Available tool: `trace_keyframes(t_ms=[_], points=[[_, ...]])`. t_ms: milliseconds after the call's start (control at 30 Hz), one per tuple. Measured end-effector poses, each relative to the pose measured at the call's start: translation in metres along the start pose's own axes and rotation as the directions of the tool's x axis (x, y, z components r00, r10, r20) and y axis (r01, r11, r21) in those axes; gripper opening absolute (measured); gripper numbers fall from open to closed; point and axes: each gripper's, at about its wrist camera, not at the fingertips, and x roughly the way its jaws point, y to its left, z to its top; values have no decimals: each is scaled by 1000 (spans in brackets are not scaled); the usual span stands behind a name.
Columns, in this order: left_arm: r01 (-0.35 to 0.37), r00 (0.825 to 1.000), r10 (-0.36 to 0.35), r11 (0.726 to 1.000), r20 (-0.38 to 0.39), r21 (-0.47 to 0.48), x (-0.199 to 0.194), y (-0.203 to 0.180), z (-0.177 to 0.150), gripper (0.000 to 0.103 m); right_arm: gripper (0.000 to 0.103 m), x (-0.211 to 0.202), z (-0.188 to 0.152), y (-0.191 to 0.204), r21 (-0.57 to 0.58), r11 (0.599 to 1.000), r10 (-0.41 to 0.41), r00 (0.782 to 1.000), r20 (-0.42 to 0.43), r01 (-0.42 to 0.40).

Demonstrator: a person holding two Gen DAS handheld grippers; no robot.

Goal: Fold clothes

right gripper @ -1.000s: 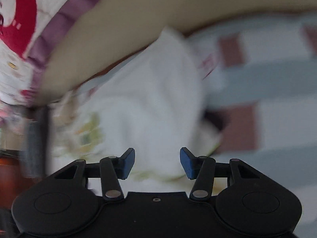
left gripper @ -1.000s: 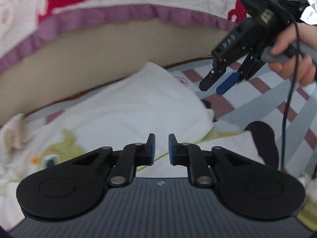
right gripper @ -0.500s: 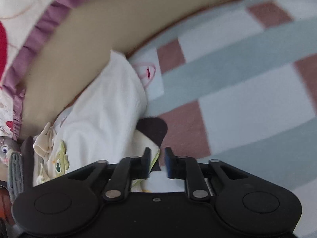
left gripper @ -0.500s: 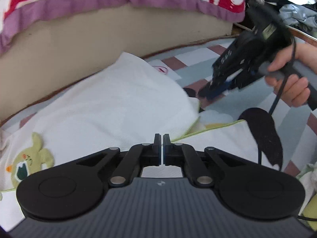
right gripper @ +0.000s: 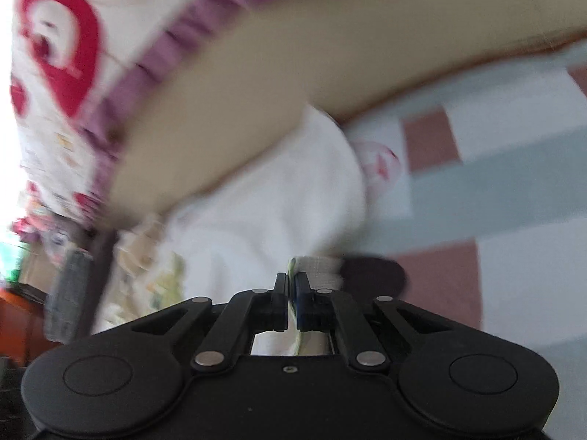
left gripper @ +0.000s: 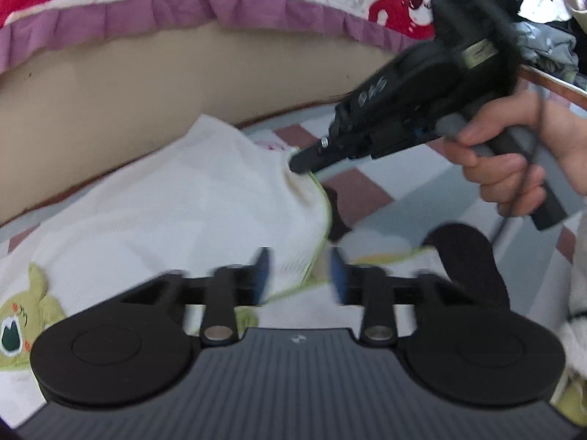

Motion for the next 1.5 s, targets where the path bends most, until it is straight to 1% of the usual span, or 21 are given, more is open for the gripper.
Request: trace_keyframes(t_ms=[33,167,200,233,267,467,600,667,733,800,933,1033,1167,1233,1267,1300,1333,1367,1433,1467,1500], points=[[-14,1000,15,1000,-3,5,4,-2,3,56,6,0,1,2,-7,1000,11,1000,-2,-11],[-50,998,50,999,-41,-8,23,-3,13,57,6,-1,7,12,-35,998,53,999,-9,-53],[-76,996,75,997,-56,-16,29,-1,13,51,6,-1,8,14,-41,997,63,998,-11,-64],[-117,991,115,993,-76,-24,34,3,13,18,6,-1,10,16,-48,996,74,997,-14,-74],[-157,983,152,987,-99,-38,38,9,13,3,6,-1,11,19,-55,995,84,996,-16,-85],[-273,962,262,943,-81,-193,11,52,12,4,9,-2,20,33,-95,984,146,989,-31,-148],[-369,929,359,890,-85,-268,-9,66,6,4,13,4,9,43,-185,982,20,997,-69,-32],[-383,923,369,864,-108,-326,-11,74,0,4,15,7,2,48,-235,972,-53,995,-85,32],[-379,925,362,857,-117,-349,-10,77,-6,4,19,10,-4,53,-284,954,-127,987,-96,95],[-402,915,383,856,-122,-324,-10,72,-10,4,25,14,-10,59,-328,934,-184,977,-105,140],[-428,904,411,855,-120,-293,-17,75,-14,4,35,22,-19,65,-412,896,-232,965,-123,163],[-419,908,403,860,-115,-291,-22,77,-17,4,39,28,-25,68,-475,862,-269,954,-133,177],[-413,911,396,860,-117,-299,-21,77,-22,4,56,36,-33,74,-555,809,-319,937,-142,191],[-412,911,394,859,-121,-303,-20,74,-24,4,59,40,-38,76,-594,780,-344,928,-144,197],[-411,912,392,860,-121,-303,-20,73,-24,4,54,42,-40,77,-613,765,-356,923,-145,199],[-409,913,391,861,-120,-303,-21,72,-24,4,44,42,-44,79,-654,726,-381,916,-123,214],[-406,914,390,862,-115,-303,-22,71,-23,4,14,40,-48,82,-704,670,-411,908,-88,235],[-403,915,390,862,-107,-306,-24,72,-21,4,1,37,-50,82,-735,627,-443,895,-62,259],[-395,917,388,864,-88,-312,-29,73,-18,4,1,18,-43,78,-739,586,-477,879,17,332],[-383,922,382,868,-69,-316,-33,73,-14,4,1,6,-36,74,-721,597,-471,881,41,353],[-369,926,374,875,-46,-314,-36,73,-10,4,1,-9,-26,69,-684,631,-453,890,60,367]])
